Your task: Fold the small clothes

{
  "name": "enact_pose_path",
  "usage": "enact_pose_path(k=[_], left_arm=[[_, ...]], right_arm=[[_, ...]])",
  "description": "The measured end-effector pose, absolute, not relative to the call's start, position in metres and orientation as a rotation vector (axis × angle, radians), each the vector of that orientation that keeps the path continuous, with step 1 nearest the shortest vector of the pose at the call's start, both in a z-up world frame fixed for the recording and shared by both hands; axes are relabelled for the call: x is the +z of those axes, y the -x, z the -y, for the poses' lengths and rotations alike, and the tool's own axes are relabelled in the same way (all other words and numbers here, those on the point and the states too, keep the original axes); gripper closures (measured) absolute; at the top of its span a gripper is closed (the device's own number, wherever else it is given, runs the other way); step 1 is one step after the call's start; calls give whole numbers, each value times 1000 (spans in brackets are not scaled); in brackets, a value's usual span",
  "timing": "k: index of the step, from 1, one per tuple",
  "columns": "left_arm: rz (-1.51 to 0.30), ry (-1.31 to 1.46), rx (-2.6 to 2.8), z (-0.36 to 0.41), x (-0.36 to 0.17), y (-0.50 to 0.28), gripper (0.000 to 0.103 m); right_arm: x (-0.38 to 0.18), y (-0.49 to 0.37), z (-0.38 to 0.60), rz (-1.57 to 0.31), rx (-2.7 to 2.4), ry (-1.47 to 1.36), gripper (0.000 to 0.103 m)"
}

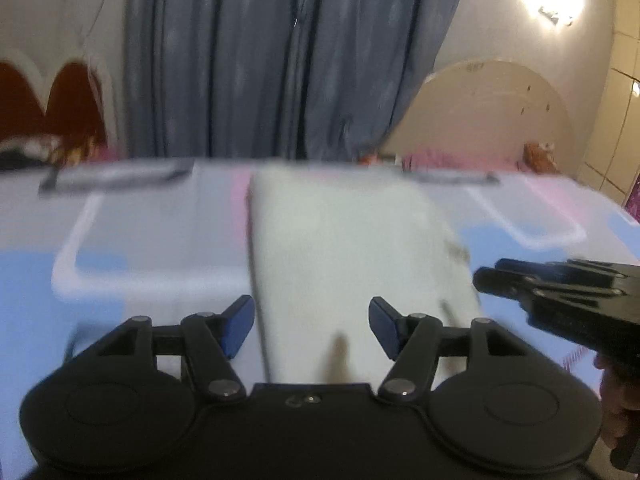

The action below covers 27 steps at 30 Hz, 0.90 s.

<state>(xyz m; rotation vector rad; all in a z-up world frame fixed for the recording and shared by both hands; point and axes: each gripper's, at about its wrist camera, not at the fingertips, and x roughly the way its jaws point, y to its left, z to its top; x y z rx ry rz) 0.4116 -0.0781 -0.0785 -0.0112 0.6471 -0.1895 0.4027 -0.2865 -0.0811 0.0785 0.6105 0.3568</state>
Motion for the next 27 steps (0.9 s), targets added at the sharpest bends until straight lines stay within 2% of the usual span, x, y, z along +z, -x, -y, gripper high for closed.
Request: enact_pose_path(k=[1,3,4,7,8,10,12,13,14,15,20,25,26,27], left_arm=[[-627,3,-200,82,-75,-425,41],[-615,-1,-211,90,-76,-450,42],[-630,1,-217,94,-81,-462,43],[-769,-44,-227,108,-115,-490,40],[-728,-75,-225,111,-117,-486,39],[-732,-92,-231,109,-108,-477,40],[-671,-68,-236,94,-96,-457,32],[-643,-47,-222,85,-93,-448,24],[-635,-25,-203,75,-93,-444,24],[-641,4,-190,65,-94,-442,24],[-727,224,-197,31,-109,-450,26],[-749,278,-196,26,-111,-458,26],[-748,276,-185,24,-111,-457,26],[-751,268,-170,22,-112,-456,26]], right_arm=[[-77,-415,287,-586,340,-90,76],[-73,-445,284,-553,323,-116,91],[-74,-459,281,-565,319,-122,93],[-98,-495,263,-684,319,-51,93],[-112,-503,258,-746,330,-25,93],[-109,-501,262,-718,352,-3,93],[-94,-490,285,-672,361,-102,92],[-89,-484,298,-645,354,-145,87],[-88,-478,313,-641,327,-188,57],[-90,-474,324,-647,318,-229,34],[-110,-471,361,-727,381,-438,34],[-105,-475,356,-731,403,-437,34],[-101,-475,352,-722,415,-410,36],[-99,-472,349,-720,426,-393,43]])
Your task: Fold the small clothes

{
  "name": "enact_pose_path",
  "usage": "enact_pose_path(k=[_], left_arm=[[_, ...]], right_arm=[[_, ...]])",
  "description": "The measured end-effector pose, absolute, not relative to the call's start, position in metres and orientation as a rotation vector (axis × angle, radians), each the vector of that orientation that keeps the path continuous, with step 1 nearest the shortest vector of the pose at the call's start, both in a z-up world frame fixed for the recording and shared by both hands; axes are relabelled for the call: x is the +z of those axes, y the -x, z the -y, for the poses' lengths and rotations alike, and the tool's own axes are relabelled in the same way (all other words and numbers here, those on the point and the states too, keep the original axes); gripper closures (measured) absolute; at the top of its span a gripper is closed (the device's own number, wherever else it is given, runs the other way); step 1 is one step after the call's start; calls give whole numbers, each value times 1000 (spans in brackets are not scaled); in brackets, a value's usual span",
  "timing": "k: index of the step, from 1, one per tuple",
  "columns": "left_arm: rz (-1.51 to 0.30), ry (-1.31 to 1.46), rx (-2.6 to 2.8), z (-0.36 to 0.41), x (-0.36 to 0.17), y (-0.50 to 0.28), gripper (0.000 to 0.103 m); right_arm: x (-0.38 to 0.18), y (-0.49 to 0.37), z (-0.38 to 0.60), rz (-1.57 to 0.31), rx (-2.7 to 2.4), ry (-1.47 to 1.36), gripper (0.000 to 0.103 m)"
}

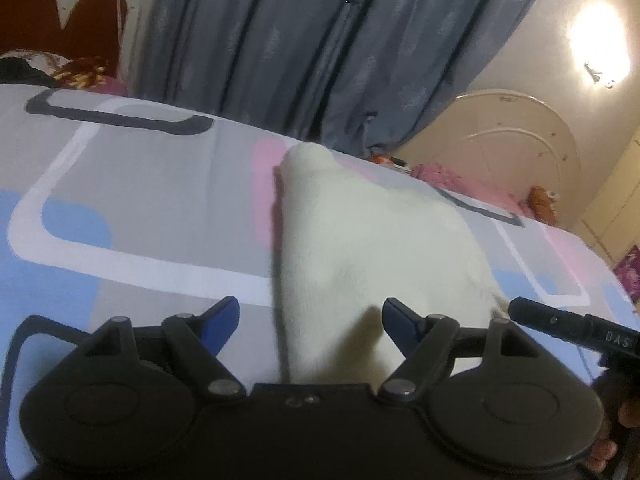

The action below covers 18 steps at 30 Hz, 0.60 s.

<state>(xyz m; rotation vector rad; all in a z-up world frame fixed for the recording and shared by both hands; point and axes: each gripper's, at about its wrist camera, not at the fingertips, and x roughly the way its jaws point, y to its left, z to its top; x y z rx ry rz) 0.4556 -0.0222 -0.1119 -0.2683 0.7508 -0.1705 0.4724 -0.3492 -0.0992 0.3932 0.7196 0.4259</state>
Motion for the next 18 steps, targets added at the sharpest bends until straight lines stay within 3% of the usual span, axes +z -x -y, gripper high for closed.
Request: enact_pose_path(k=[2,3,6,7,8,10,16,17,18], left_arm=[[-763,274,-162,21,-116,-455,26],[-769,282,-161,21,-119,-455,26],[-785,277,-164,23,-124,-456,25],[-790,267,-165,26,-124,-457,26],[-796,260,-168,27,-123,-458,26],[-805,253,-188,31,-119,-459,27],[-810,243,-210,32,-116,-461,27],[-794,260,-219,29,-114,-460,27],[-782,280,-231,25,-112,-461,27]], right_arm=[[-95,-475,336,-728,460,-378,61],[-95,-473,330,-733,480,-364,66],[-107,-479,310,-781,460,-274,68],[-109,-479,308,-781,468,-275,74],[-110,-479,306,-775,478,-264,92],[-105,-476,307,-738,477,-233,97],[-114,-487,320,-801,469,-278,96],[-107,-485,327,-784,464,-311,82],[-100,-483,334,-748,453,-341,54]])
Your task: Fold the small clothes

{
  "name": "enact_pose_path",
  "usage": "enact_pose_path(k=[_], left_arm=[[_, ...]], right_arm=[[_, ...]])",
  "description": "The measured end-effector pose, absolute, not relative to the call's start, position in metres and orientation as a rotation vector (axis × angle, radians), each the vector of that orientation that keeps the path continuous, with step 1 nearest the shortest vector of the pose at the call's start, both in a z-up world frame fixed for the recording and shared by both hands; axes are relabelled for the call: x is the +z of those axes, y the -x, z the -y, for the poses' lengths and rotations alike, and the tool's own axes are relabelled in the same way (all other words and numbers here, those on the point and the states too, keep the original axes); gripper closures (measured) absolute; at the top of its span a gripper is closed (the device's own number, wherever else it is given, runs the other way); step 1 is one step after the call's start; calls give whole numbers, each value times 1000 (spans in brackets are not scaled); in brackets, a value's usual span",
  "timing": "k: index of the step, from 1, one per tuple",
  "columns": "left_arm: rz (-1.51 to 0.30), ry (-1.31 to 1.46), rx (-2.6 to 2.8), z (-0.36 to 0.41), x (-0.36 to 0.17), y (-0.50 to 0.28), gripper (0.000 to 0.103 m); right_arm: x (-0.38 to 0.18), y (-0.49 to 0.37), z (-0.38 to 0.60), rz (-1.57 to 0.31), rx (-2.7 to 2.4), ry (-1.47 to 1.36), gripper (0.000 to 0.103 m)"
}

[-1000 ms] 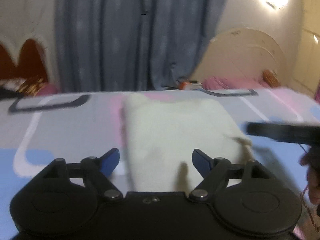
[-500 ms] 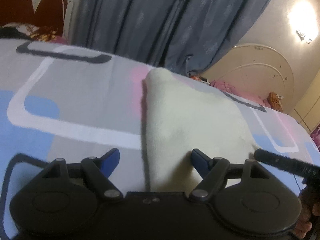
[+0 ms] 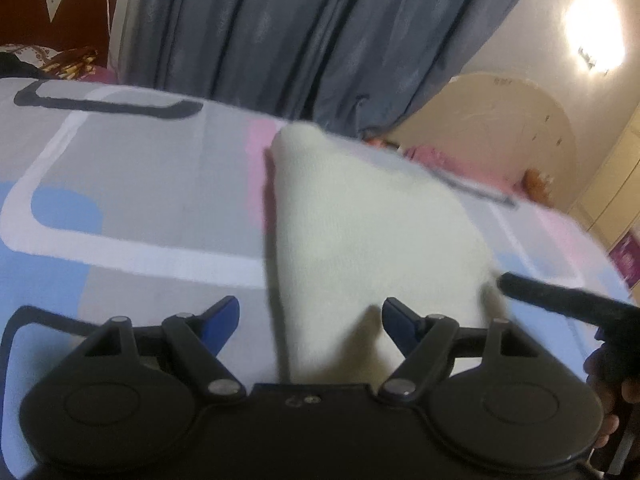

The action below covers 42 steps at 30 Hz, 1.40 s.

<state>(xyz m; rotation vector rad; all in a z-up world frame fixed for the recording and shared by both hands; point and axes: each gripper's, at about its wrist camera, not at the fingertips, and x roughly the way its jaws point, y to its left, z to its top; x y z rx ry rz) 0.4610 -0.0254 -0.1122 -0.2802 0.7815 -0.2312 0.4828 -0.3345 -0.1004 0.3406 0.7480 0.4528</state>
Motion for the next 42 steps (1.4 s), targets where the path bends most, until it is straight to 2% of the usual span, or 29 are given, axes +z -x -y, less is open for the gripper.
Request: enact_pose_path(k=[1,2,9,11,13,14,15,18,19,20,22,25,28,31,33,42], left_arm=[[-777,301,-241,23,-112,-463,27],[-779,322,-250,21,-113,-466,27],[-842,523,-317,11,-135,-489,26],[-839,558,-324,9,-139,-494,27],[-839,578,-323,11,-140,-500,27],[-843,570,-322,14,-140,-503,27],[-847,539,-320,20,-140,-506,27],[-860,355,-288,49,-133,-510,30],[-855,286,-267,59,-131,-511,42],[-827,212,-249,70,-126,-510,60],[-769,70,-197,93,-108,-502,71],[-690,-76,-209,120,-82,-481,71],[-691,-54,-231,124,-74,-465,71],[-796,-58,-236,132,-103,-468,69],[-782,-45,-220,131,-117,-470,68],[-769,-61,-223,125,-101,-462,70]], right_arm=[[-96,-481,343,-717,455,-370,41],[-95,-482,351,-712,465,-407,34],[-144,-523,374,-940,544,-711,35],[-146,-528,376,-926,545,-745,35],[-143,-535,368,-939,550,-729,39],[-143,-538,362,-954,555,-710,50],[-142,-540,355,-949,548,-684,56],[-138,-541,343,-936,533,-619,64],[-135,-539,339,-926,525,-585,65],[-132,-535,332,-907,518,-525,67],[-121,-524,317,-858,500,-396,72],[-96,-499,310,-767,494,-307,75],[-81,-475,328,-731,476,-326,75],[-95,-461,338,-792,453,-339,75],[-120,-467,329,-870,425,-328,75],[-107,-461,316,-852,394,-328,75]])
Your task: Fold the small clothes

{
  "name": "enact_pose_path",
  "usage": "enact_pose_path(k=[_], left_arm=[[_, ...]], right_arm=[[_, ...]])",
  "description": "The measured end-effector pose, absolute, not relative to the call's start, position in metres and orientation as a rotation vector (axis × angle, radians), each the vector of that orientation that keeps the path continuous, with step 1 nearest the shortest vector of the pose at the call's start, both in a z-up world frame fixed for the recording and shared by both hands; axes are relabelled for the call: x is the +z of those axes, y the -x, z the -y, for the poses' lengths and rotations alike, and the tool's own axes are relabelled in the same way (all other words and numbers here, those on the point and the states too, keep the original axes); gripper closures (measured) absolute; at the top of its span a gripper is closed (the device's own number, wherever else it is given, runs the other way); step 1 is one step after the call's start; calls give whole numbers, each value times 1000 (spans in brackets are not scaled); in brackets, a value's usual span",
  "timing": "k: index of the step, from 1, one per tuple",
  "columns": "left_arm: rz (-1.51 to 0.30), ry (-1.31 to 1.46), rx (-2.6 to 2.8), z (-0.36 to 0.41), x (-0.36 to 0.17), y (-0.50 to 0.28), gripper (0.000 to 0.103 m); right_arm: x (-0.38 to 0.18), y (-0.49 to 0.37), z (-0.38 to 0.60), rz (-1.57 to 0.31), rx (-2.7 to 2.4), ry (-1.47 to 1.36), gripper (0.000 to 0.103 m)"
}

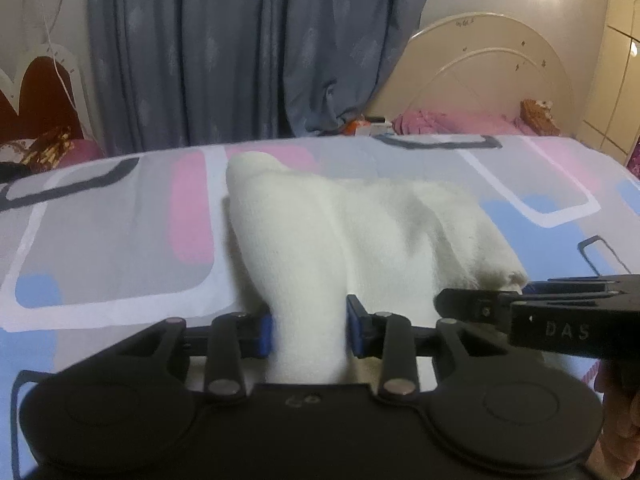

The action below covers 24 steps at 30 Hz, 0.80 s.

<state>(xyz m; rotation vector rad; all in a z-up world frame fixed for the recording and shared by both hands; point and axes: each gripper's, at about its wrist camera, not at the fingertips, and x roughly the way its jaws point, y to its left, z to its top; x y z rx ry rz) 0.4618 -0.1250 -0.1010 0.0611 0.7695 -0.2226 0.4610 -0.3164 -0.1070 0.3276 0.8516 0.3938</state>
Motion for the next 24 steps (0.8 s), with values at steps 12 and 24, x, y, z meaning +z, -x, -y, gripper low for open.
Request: enact_pose_path(k=[12,24], left_arm=[[-693,-53,-212,53,-71,-432,70],[-693,-10,-65,-102,-56,-409,70]], right_arm=[[-69,-431,244,-781,413,-234,75],[-65,-422,67,-767,561,-196,75]])
